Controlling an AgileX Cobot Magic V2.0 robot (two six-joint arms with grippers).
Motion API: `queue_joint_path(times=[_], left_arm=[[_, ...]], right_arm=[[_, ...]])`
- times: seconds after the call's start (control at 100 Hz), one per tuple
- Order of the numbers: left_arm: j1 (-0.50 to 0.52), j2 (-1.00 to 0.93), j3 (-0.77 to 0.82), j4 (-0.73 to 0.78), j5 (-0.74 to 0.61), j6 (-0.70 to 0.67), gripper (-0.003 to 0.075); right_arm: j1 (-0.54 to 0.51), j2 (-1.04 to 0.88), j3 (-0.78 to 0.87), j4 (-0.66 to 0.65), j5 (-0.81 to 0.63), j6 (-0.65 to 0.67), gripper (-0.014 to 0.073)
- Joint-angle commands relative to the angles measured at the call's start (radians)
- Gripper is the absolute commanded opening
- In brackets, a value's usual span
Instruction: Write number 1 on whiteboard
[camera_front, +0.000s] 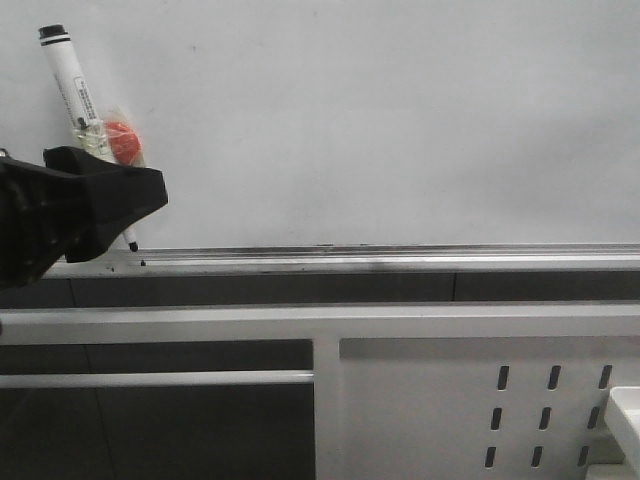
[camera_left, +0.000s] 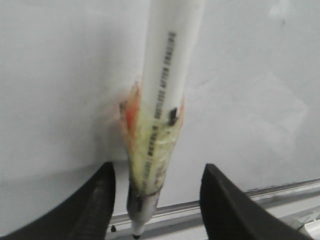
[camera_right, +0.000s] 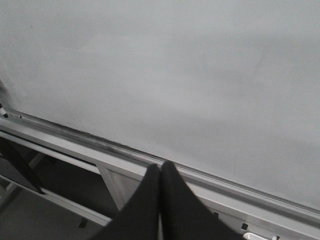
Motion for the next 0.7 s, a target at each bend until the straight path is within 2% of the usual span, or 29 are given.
queue_joint_path(times=[0.0, 0.29, 0.43, 0.69], left_arm=[[-0.008, -0.023, -0.018, -0.012, -0.222, -0.009, 0.0334], [-0.008, -0.023, -0.018, -0.012, -0.222, -0.009, 0.0181], [-0.008, -0.023, -0.018, -0.012, -0.222, -0.009, -0.0022], [-0.008, -0.023, -0.018, 0.001, -0.222, -0.009, -0.0020]], right_arm=[[0.002, 0.006, -0.033, 0.001, -0.081, -0.013, -0.0059], [0.002, 0.006, -0.033, 0.001, -0.081, -0.013, -0.0059], [0.002, 0.006, -0.033, 0.001, -0.081, -0.013, -0.0059], [0.002, 0.006, -0.033, 0.001, -0.081, -0.013, -0.0059]])
